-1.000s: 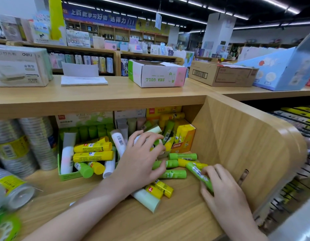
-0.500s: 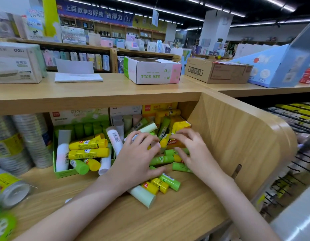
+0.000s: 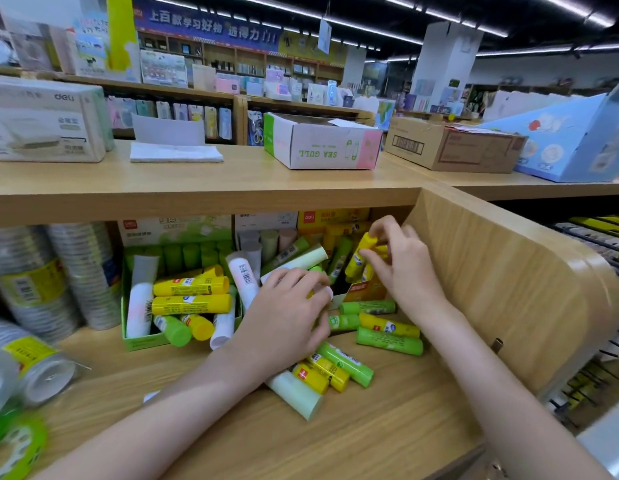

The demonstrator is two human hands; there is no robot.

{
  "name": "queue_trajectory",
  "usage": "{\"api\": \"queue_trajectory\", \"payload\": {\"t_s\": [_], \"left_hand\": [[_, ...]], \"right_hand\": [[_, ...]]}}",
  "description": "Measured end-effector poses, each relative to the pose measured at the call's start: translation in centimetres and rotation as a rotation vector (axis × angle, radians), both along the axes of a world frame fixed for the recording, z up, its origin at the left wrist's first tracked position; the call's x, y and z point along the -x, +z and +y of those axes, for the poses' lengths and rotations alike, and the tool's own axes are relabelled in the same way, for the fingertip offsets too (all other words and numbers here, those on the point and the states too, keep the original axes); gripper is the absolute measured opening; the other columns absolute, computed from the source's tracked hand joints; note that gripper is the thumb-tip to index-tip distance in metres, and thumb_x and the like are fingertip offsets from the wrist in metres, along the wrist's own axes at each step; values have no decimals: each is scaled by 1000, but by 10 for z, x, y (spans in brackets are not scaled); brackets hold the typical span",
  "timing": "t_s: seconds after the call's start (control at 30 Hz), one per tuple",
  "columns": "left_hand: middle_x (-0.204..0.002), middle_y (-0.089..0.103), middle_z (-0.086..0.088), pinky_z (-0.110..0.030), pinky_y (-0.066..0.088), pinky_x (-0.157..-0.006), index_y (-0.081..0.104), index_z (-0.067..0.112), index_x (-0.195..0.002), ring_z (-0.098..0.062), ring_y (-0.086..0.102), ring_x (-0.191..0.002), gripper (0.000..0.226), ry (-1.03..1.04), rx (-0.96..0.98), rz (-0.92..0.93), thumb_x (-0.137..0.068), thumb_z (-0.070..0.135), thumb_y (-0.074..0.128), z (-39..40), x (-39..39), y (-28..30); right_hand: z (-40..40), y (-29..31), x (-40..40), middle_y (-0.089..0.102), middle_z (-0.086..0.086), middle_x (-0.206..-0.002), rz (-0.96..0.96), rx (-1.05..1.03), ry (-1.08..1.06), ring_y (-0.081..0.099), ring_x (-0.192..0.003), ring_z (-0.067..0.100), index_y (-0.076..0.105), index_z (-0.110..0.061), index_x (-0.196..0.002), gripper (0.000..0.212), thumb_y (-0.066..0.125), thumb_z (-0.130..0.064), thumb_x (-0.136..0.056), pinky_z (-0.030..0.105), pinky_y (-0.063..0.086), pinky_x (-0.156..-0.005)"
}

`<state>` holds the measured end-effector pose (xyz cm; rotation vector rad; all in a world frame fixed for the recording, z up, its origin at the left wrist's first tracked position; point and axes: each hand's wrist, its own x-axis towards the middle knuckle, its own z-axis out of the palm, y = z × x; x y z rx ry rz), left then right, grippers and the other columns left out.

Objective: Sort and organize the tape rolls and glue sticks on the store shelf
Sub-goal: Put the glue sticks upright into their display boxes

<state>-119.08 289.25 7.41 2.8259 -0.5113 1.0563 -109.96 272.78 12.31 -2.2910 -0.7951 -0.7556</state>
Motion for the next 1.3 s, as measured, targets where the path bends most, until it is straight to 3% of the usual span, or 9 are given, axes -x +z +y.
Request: {"api": "queue_trajectory", "payload": {"t_s": [0.1, 0.27, 0.43, 0.57, 0.67, 0.83, 1.03, 1.17, 1.3], "left_hand": [[-100, 63, 1, -34, 37, -84, 63, 16, -82, -22, 59, -91, 23, 8, 7, 7, -81, 25, 42, 0, 1, 1], [-100, 63, 0, -34, 37, -82, 62, 15, -81, -22, 58, -90, 22, 10, 1, 7, -80, 24, 42, 0, 1, 2], [-100, 63, -1, -34, 37, -82, 62, 15, -82, -23, 59, -90, 22, 12, -3, 7, -79, 23, 43, 0, 0, 2], [-99, 63, 0, -35, 38, -79, 63, 15, -81, -23, 59, -90, 21, 7, 4, 10, -79, 22, 43, 0, 0, 2], [-99, 63, 0, -35, 38, -79, 63, 15, -81, -22, 59, -90, 21, 5, 13, 9, -79, 23, 43, 0, 1, 3], [-100, 63, 0, -34, 38, -79, 62, 15, -81, -22, 59, -91, 20, 4, 12, 21, -79, 23, 43, 0, 1, 3], [-100, 63, -1, -34, 39, -79, 62, 15, -81, -22, 58, -92, 20, 3, 16, 36, -79, 23, 43, 1, 1, 3], [-100, 63, -1, -30, 36, -79, 62, 15, -82, -22, 58, -92, 21, -1, 23, 28, -79, 23, 43, 1, 2, 3], [-101, 62, -1, -31, 37, -77, 62, 14, -83, -22, 58, -91, 21, 6, 17, 24, -79, 23, 43, 0, 2, 3]], "right_hand": [[6, -6, -2, 43, -5, -77, -38, 52, -31, 43, -75, 16, 54, -9, -92, 22, 70, -15, -79, 26, 37, -65], [12, -9, -12, 53, 1, -85, -54, 151, -57, 38, -92, 20, 53, -10, -90, 18, 67, -20, -83, 27, 33, -73], [16, -12, -19, 55, 6, -83, -142, 155, -77, 40, -90, 23, 57, -7, -86, 20, 72, -18, -78, 31, 35, -74], [15, -20, -21, 52, 3, -78, -156, 33, -24, 32, -82, 13, 53, -8, -78, 24, 75, -16, -74, 22, 29, -70], [15, -21, -19, 50, 2, -79, -149, 9, -18, 34, -81, 15, 52, -9, -80, 22, 73, -15, -77, 21, 27, -69], [25, -25, -19, 54, 13, -83, -220, 142, -160, 48, -84, 32, 55, -5, -90, 21, 71, -13, -78, 40, 40, -71], [26, -30, -21, 56, 8, -79, -201, 78, -152, 41, -84, 24, 55, -8, -85, 21, 73, -15, -76, 39, 38, -71], [25, -33, -20, 53, 20, -99, -251, 108, -205, 34, -93, 25, 61, -5, -86, 17, 72, -11, -75, 41, 44, -73], [26, -35, -19, 52, 19, -97, -273, 139, -234, 34, -91, 25, 60, -6, -86, 13, 65, -4, -75, 41, 43, -73]]}}
